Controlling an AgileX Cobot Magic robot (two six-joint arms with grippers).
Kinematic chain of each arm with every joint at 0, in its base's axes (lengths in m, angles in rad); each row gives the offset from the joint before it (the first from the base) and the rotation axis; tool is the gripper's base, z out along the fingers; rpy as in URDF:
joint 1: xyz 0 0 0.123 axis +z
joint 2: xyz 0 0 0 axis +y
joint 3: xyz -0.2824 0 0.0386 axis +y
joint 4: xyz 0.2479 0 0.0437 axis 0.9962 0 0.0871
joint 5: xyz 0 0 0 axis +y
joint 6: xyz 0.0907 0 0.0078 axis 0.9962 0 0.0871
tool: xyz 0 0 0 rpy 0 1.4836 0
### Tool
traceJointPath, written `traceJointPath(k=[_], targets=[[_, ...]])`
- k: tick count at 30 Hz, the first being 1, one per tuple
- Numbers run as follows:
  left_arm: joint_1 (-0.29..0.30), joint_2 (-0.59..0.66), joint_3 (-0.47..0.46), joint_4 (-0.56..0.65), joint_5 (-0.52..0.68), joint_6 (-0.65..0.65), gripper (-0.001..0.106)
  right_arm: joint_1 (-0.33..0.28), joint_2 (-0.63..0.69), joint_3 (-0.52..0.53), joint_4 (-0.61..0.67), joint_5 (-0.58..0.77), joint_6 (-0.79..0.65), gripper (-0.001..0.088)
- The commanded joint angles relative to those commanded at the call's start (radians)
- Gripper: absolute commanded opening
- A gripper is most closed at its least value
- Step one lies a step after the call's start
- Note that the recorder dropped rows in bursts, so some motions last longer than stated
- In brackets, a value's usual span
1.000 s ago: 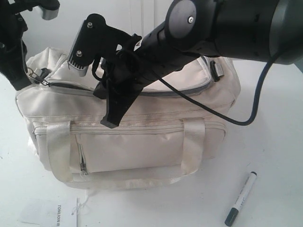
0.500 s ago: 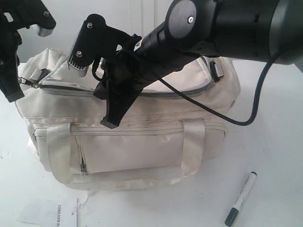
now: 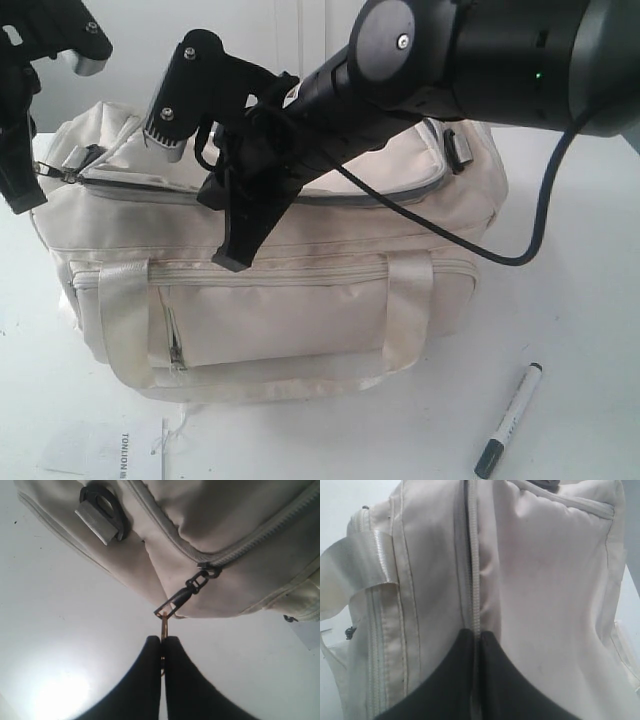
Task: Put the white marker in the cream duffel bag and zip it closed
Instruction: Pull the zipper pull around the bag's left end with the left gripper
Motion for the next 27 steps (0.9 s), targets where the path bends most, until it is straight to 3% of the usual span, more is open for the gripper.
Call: traceJointPath(k=[22, 27], targets=[[0.0, 0.035, 0.0, 0.046, -0.085, 0.011, 0.0, 0.0, 0.0, 0.0, 0.0, 0.0, 0.0, 0.0], [0.031, 0.035, 0.0, 0.036, -0.111, 0.011, 0.0, 0.0, 0.0, 0.0, 0.0, 0.0, 0.0, 0.0]])
